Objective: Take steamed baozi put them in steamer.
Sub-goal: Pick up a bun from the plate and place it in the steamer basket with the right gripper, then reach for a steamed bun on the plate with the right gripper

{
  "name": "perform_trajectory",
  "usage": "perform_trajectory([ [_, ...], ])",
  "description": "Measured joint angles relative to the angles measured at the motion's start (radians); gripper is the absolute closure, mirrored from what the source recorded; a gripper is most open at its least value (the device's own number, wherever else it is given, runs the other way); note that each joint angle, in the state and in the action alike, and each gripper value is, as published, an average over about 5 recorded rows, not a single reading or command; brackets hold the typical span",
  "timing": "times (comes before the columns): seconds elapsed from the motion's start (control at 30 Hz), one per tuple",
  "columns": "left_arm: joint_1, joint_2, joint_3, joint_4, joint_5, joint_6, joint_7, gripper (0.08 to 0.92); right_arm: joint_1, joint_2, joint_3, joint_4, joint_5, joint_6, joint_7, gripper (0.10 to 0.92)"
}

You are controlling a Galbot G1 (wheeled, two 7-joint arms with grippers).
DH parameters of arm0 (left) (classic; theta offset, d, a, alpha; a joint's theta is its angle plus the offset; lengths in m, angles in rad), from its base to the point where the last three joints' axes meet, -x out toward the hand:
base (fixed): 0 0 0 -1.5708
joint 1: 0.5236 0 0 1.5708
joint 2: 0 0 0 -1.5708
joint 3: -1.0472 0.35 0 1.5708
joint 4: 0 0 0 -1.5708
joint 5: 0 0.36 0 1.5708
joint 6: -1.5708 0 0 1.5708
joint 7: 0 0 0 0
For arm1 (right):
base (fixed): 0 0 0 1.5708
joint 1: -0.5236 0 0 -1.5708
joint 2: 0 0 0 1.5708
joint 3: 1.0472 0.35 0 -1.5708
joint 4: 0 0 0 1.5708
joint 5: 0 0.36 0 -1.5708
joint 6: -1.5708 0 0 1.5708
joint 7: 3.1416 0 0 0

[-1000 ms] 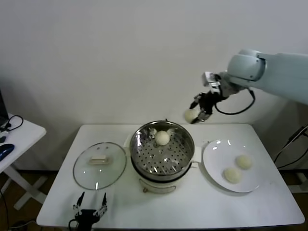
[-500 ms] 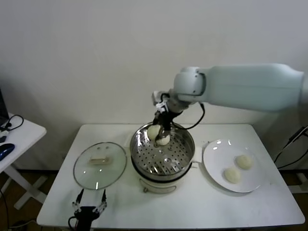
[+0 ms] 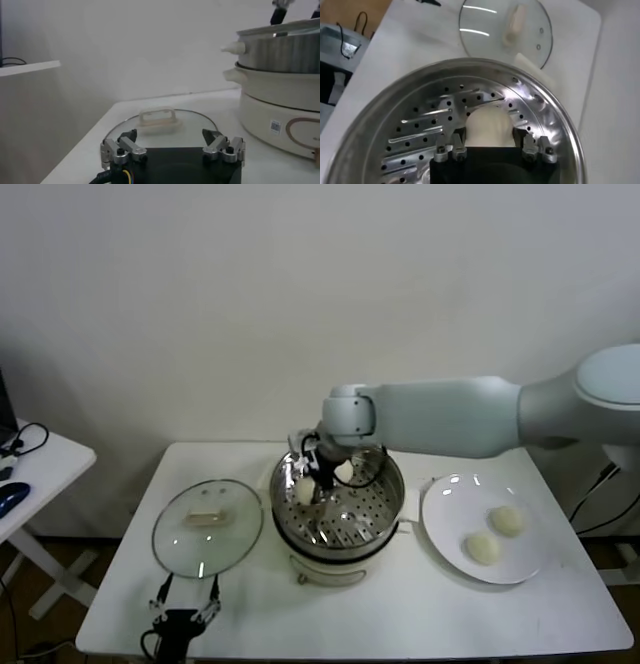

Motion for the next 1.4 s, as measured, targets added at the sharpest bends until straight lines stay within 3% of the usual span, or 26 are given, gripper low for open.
perform_trajectory([
  [0.2,-0.002,0.001,0.0,0.002,0.0,0.0,0.0,0.177,-0.041,0.028,0.015,-0.037,-0.038,0.004,0.016,0.384],
  [0.47,0.0,0.001,-0.003,0.004,-0.001,-0.002,0.0,0.177,-0.015,0.015,0.002,-0.015,-0.008,0.026,0.005,0.216],
  [0.67,0.0,0.002,0.0,0.006,0.001,-0.002,0.0,0.177,0.108,-0.049,-0.055,0.039,0.076,0.063,-0.049,0.203],
  [1.0,0.002,0.012,-0.001,0.007,0.002,-0.002,0.001,0.177,0.355,-0.275,-0.206,0.122,0.105,0.145,-0.175,0.203],
  [1.4,0.003,0.004,0.005,0.012,0.012,0.001,0.001,0.177,0.442,-0.628,-0.407,0.161,-0.098,0.237,-0.251,0.203],
])
